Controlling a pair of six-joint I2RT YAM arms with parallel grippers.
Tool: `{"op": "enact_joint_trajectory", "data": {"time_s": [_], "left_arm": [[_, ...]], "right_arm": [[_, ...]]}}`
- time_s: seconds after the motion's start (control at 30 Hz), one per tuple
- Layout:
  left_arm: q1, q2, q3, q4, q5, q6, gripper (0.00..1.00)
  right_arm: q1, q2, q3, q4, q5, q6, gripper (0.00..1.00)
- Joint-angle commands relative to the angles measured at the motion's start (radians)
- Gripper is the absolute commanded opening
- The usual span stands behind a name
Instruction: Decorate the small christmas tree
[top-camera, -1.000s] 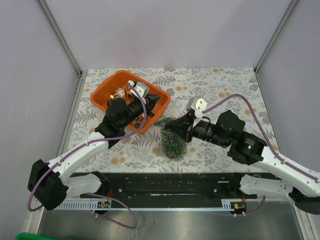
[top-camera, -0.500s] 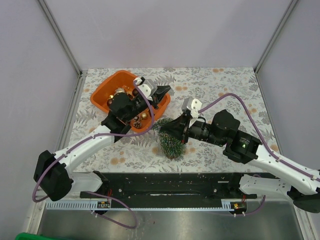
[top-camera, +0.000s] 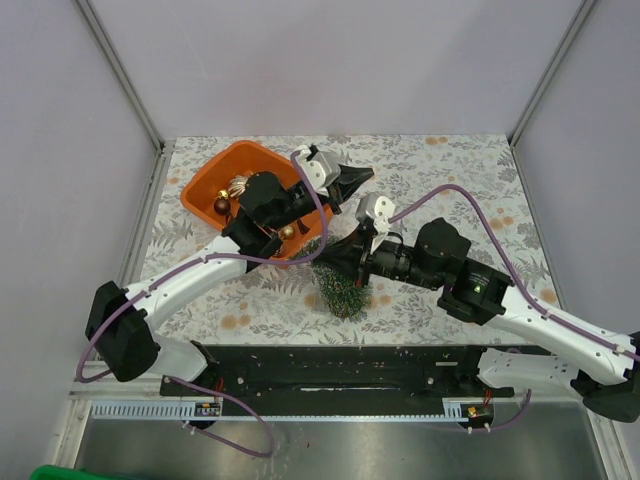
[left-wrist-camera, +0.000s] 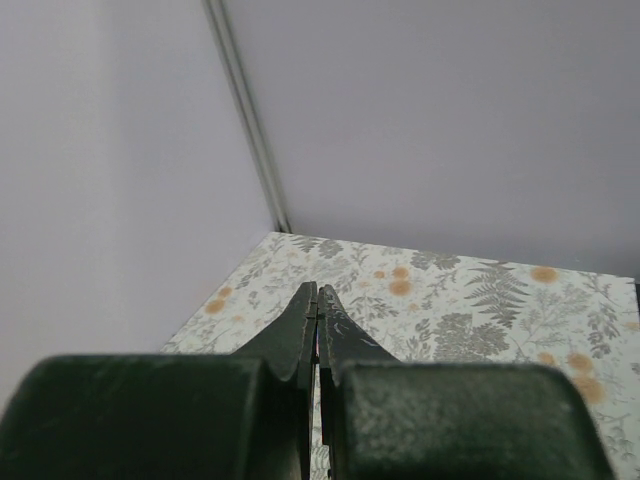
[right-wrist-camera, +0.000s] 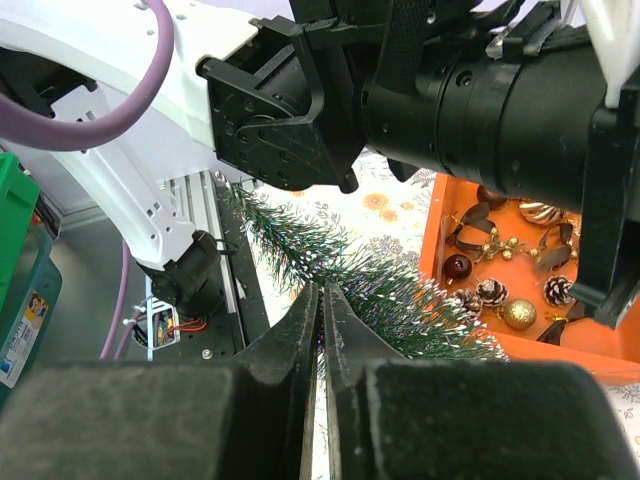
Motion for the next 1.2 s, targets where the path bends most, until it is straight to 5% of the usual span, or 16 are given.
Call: {"op": "enact_joint_trajectory", "data": {"time_s": [0.0, 0.27, 0.57, 0.67, 0.9, 1.17], "left_arm": [[-0.025, 0.004, 0.063, 0.029, 0.088, -0.043, 0.0], [-0.045, -0.043, 0.028, -0.078, 0.236, -0.074, 0.0], [-0.043, -0.094, -0.044, -0.077, 0.246, -0.017, 0.0], [-0.045, -0.094, -0.051, -0.06, 0.251, -0.012, 0.0], [-0.045, -0.109, -0.069, -0.043, 0.228, 0.0, 0.0], [-0.043, -0.134, -0.095, -0.034, 0.216, 0.014, 0.0]], "right_arm": [[0.006, 0.012, -0.023, -0.043, 0.025, 0.004, 0.0], [0.006, -0.008, -0.035, -0.046, 0.197, -0.023, 0.01], [0.006, -0.055, 0.011, -0.124, 0.24, -0.002, 0.59], [0.006, -0.083, 0.029, -0.149, 0.237, 0.01, 0.69], [0.006, -0.212, 0.035, -0.181, 0.229, 0.033, 0.75], [0.006, -0.258, 0.078, -0.248, 0.502, -0.011, 0.8]]}}
